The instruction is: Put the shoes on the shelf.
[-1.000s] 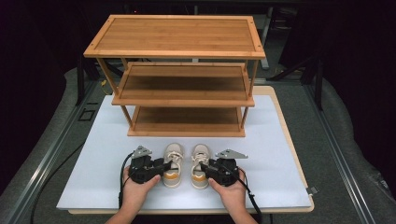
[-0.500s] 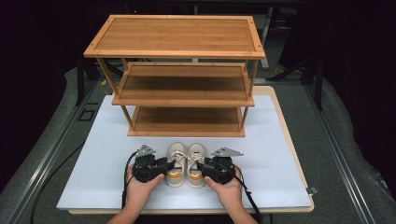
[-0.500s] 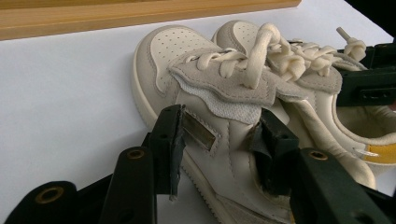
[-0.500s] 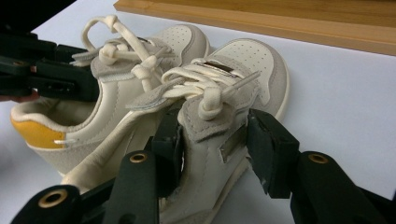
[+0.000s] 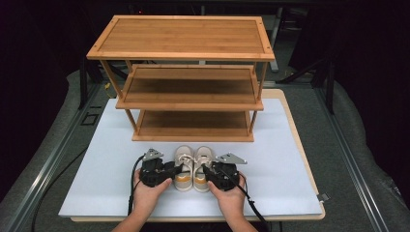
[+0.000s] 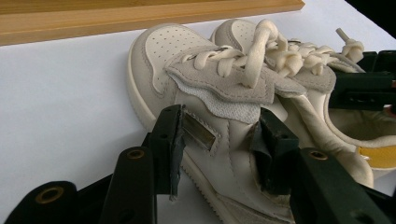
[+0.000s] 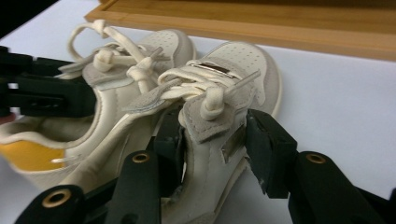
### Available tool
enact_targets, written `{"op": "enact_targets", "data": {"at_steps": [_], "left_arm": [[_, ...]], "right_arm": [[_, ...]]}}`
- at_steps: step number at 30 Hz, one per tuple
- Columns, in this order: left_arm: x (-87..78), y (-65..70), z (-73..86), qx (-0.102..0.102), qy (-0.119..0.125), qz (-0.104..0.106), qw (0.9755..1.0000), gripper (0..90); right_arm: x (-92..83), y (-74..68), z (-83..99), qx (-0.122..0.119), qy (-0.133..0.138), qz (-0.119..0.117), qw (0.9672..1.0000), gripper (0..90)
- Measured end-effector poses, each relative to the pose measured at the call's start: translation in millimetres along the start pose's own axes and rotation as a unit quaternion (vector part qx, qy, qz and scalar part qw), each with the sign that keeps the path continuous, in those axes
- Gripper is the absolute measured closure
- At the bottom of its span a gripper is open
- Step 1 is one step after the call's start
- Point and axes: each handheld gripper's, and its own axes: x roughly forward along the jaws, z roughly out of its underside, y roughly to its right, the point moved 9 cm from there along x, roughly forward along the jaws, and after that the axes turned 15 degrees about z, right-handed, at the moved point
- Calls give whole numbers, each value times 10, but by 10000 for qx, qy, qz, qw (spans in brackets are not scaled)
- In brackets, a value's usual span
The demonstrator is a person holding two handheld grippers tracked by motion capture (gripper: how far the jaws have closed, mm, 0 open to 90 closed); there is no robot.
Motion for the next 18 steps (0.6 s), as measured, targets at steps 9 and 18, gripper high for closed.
{"op": "enact_targets", "data": {"at_steps": [9,18], "left_arm": [[-39,-8,0,-3,92,85,9999,500],[-50,-3,0,-155,356,120,9992,502]], "right_arm": [[-48,30,8,293,72,-187,9994,542],[-165,61,-13,614,381,-190,9972,519]]}}
